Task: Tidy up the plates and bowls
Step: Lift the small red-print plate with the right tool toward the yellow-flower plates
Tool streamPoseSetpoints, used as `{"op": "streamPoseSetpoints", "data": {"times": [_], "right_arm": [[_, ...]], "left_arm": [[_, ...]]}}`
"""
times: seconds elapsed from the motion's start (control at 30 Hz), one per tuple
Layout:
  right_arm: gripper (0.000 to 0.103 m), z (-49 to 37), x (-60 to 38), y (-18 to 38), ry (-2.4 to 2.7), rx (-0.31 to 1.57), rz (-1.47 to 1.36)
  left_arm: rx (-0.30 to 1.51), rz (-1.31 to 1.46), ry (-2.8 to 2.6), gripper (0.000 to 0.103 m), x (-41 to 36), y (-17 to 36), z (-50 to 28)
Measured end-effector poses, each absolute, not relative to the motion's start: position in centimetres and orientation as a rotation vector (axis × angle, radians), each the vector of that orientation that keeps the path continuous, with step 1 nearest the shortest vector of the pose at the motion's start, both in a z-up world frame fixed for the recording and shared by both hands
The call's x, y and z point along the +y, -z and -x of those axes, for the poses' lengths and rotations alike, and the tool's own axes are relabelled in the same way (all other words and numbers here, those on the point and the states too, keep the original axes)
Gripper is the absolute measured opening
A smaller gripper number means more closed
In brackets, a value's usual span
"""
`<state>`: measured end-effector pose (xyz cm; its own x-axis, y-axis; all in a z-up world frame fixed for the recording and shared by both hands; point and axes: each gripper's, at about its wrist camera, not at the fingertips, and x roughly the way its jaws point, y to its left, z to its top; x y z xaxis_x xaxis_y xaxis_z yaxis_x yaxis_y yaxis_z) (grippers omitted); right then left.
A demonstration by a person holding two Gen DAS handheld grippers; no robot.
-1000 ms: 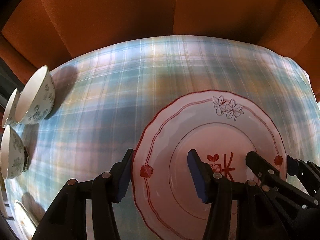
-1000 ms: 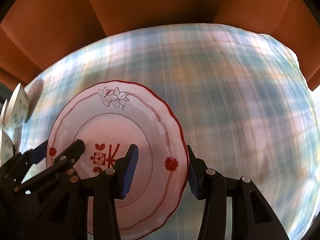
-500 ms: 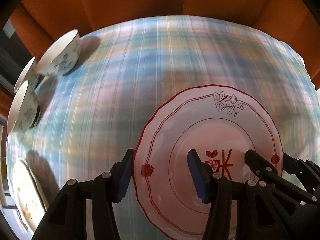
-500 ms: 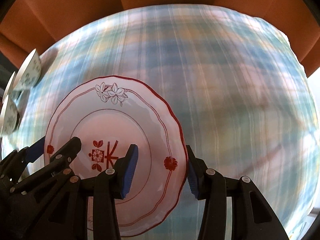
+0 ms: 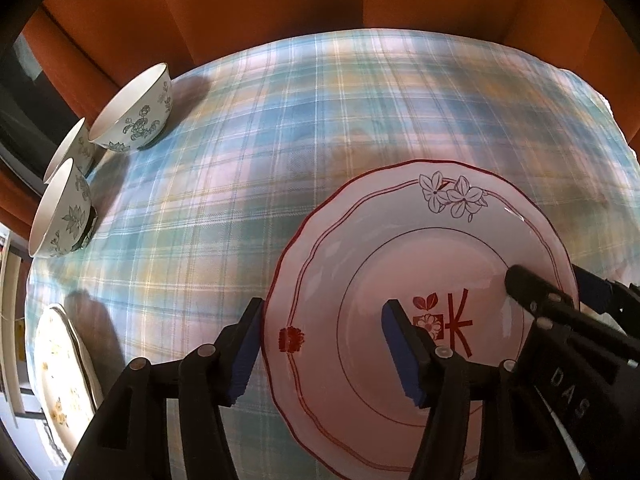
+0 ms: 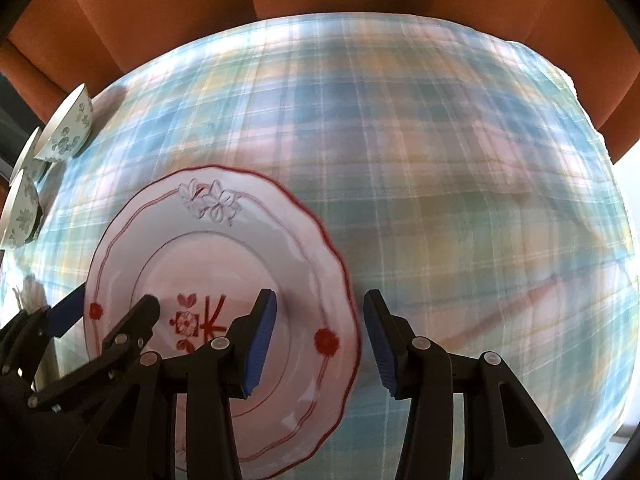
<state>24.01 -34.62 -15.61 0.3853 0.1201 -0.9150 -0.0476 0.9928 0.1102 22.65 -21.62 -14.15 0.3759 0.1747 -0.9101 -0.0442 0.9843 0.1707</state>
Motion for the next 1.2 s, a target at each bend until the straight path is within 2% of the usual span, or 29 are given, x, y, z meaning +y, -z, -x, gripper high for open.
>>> {"op": "streamPoseSetpoints", "data": {"times": [0.1, 0.2, 0.7, 1.2], "right_arm": [[0.050, -24.6, -34.5, 15.7, -0.125, 1.167, -0.076], [0.044, -24.7, -34.1, 15.7, -0.122, 1.161, -0.061], [0.045, -22.1, -33.1, 13.5, -0.071, 1.120, -0.036], [0.045, -16.7, -26.5, 9.1, 0.003, 1.052, -0.047]], "left_arm": [[1.176, -0.129, -0.145, 0.063, -21.6, 14.2, -22.6], [1.170, -0.135, -0.152, 0.063, -21.7, 14.2, -22.6], [1.150, -0.116, -0.111, 0.063, -20.7, 12.1, -20.8], [1.078, -0.088, -0.023, 0.063, -13.5, 7.9, -16.8]]}}
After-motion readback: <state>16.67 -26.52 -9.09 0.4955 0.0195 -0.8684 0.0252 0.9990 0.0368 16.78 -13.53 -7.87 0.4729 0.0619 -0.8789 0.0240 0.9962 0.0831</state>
